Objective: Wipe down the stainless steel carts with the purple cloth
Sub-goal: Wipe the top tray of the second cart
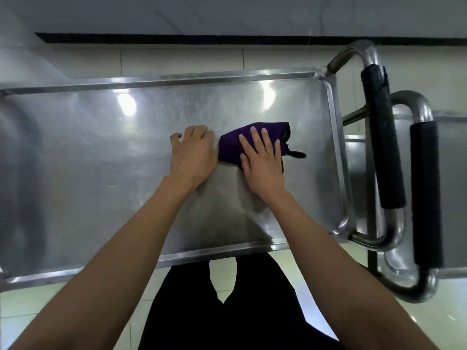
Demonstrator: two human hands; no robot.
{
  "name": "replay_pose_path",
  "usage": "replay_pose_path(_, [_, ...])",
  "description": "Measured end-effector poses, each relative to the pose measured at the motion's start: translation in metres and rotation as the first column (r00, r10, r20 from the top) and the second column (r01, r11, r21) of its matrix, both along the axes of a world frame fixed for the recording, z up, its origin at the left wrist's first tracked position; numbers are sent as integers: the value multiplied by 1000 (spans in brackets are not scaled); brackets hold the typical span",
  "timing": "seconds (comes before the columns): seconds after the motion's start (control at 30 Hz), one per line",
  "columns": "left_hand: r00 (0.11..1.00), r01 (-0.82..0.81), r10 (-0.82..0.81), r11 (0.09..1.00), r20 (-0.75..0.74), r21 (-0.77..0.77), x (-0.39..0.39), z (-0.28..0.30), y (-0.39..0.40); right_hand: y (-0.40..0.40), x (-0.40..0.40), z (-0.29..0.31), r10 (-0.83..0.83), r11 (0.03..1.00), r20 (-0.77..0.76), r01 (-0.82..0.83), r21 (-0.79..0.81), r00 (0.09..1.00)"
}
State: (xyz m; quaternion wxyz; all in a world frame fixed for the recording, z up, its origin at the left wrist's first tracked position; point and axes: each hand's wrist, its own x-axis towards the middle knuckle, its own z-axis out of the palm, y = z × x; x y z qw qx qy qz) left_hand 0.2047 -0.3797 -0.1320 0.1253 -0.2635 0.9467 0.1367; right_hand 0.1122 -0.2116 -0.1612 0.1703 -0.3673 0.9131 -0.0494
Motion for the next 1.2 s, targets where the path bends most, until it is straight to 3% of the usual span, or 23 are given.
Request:
replay_pose_path(0.23, [994,105,-103,992,-29,73,-42,11,67,67,-83,1,-165,986,-17,165,14,986])
replay_pose_path(0.4, [991,119,-121,992,52,51,-54,6,101,93,-115,-2,-193,981,-37,193,0,981])
replay_pose_path(0.9, [982,130,-127,991,138,-11,-47,4,112,137,-53,-6,-204,979,-47,203,-16,978])
replay_pose_path(1.2, [996,88,-88,996,28,29,3,4,81,99,-26,-8,-221,975,-46,221,-6,974])
